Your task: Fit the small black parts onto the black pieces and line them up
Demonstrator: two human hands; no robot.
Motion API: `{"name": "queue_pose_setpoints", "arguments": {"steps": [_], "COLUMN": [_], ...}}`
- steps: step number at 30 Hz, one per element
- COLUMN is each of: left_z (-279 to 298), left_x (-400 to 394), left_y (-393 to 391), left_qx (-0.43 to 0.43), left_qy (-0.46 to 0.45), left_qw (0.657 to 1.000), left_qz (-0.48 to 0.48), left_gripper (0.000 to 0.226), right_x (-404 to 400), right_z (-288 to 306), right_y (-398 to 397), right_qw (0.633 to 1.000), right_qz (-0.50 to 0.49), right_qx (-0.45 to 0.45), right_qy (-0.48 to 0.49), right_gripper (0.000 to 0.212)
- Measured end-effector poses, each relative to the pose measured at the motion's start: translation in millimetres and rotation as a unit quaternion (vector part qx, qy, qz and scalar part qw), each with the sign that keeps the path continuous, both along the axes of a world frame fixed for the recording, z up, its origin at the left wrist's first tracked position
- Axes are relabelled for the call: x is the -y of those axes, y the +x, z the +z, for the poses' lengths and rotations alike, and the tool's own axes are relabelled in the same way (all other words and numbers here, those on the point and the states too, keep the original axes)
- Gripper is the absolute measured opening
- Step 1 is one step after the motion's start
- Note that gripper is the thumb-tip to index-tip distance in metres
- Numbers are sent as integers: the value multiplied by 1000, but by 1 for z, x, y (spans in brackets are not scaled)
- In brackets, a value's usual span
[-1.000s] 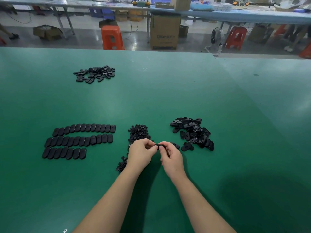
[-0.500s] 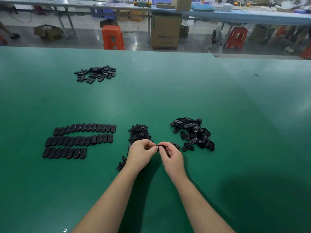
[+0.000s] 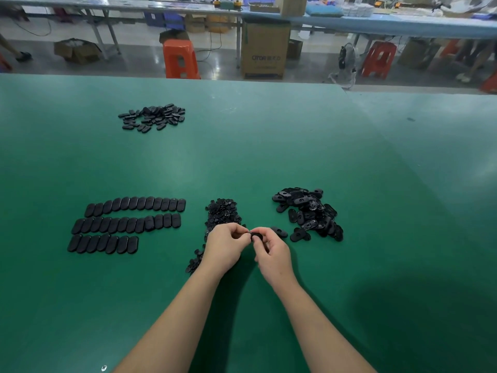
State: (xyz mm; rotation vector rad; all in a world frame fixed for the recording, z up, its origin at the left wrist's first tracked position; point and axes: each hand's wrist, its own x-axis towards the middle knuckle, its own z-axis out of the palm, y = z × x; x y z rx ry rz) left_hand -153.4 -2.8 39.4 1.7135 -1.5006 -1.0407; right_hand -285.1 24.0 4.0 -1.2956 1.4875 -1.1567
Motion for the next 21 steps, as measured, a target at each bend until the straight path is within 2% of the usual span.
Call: {"name": "queue_pose_setpoints", "arguments": {"steps": [9, 21], "left_z": [0, -2], "left_x": [0, -1], "left_y": [-1, 2], "left_qx": [9, 0], "left_qy": [8, 15], "left_qw": [1000, 1000], "left_qz": [-3, -2], "left_gripper": [12, 13], "right_x": [-1, -1], "right_z": [5, 7], "right_y": [0, 1], "right_qw": [999, 1000], "right_qz": [-5, 1], "right_qx": [25, 16], "right_qy": [21, 19], "right_gripper": [16, 22]}}
